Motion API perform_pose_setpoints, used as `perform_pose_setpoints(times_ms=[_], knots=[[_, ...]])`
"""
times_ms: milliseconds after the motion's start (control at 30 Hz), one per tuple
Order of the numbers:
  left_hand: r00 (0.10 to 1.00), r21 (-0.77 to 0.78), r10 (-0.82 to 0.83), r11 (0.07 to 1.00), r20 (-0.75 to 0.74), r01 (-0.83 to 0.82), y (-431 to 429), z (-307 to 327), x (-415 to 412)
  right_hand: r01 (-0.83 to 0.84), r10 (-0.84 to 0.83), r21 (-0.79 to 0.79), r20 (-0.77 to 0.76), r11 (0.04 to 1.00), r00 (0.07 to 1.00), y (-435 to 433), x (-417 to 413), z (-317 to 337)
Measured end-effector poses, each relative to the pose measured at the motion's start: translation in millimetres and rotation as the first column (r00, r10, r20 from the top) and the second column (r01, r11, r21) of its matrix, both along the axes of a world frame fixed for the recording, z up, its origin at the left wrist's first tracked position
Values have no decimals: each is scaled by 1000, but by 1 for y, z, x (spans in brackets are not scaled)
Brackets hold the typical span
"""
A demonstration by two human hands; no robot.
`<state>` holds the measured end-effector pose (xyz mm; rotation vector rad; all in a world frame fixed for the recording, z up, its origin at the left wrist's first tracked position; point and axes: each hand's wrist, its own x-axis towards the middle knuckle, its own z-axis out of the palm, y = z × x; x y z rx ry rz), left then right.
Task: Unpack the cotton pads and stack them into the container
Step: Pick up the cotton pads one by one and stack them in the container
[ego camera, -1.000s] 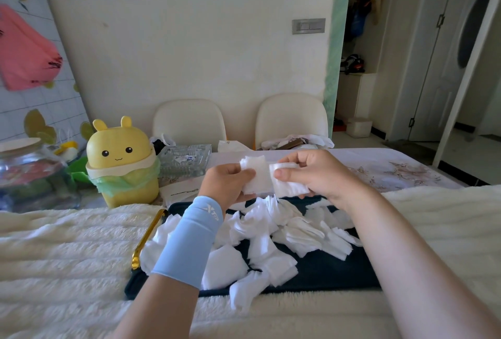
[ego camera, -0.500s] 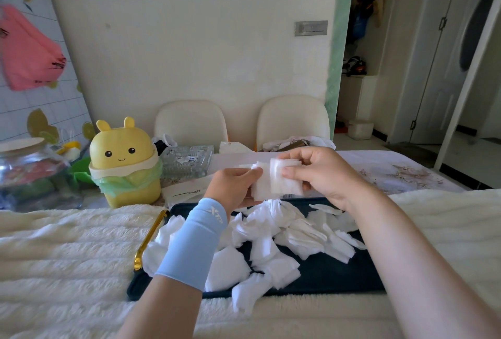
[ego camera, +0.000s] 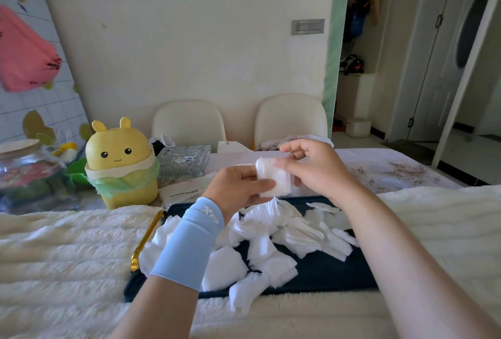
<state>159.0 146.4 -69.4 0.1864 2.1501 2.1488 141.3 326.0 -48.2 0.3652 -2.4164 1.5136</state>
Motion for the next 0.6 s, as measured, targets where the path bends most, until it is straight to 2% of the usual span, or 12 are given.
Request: perform_pose_setpoints(times_ms=[67,133,200,267,367,500,567,600], knots=[[998,-15,53,998,21,-53,-2,-2,-3,91,-94,210,5,974,996,17,-3,0],[995,-11,91,996,44,-91,-3,-2,-5,114,-179,495,87,862,980,33,-7,-3],[993,-1,105,994,56,-105,-3,-3,-6,22,-240,653,245,757,939,39,-5,-6],[993,2,101,995,62,-101,-2,-4,-6,-57,-266,736,315,675,911,38,-7,-14],[993,17,96,995,74,-98,-1,-5,-6,-7,-295,781,245,625,924,33,-15,-24],[986,49,129,990,108,-135,0,-4,-6,127,-338,769,122,626,933,36,-20,-25],[982,43,155,986,110,-160,-1,-4,-6,159,-282,652,88,742,955,36,-16,-18],[980,34,170,984,107,-174,-1,-5,-7,173,-244,513,74,841,967,33,-14,-13]])
